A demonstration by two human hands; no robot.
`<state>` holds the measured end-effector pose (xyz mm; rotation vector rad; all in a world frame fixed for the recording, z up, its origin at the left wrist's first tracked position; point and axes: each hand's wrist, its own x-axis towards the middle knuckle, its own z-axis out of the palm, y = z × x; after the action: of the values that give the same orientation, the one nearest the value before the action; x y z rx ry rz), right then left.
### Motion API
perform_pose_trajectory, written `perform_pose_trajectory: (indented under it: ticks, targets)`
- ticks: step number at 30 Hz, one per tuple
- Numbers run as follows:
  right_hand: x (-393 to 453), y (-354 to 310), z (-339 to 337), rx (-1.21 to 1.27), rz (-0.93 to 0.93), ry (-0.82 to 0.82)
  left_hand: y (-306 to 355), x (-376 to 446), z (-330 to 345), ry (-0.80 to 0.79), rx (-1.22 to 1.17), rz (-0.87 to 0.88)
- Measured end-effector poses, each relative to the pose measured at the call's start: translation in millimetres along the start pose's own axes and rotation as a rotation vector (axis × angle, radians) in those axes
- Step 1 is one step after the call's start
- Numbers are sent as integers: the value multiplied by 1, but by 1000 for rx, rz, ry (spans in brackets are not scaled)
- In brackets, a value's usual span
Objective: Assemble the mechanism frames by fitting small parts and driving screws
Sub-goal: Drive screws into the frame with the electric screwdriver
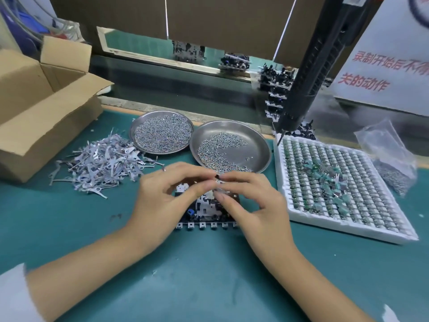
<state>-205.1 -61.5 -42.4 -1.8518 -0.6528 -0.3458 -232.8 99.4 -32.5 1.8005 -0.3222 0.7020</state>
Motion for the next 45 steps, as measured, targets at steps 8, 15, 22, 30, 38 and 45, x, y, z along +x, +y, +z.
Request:
perform_pose_trajectory:
  ticks: [8, 15, 22, 30, 38, 45]
  targets:
    - [-4, 3, 3, -136, -122, 1, -6, -11, 5, -24, 174, 135]
    - [-3, 5, -1, 167, -18, -82, -6, -2, -4, -72, 107, -115]
    - [0, 3, -7, 436, 135, -107, -6, 3, -6, -219, -9, -311]
    - [3, 10, -6, 199, 56, -111, -2, 11, -18, -343, -128, -482]
    - [1, 16, -4, -29, -75, -114, -1, 12, -20, -349, -49, -601]
    - [-2, 12, -5, -68, -31, -146, -4, 11, -20, -314, -38, -658]
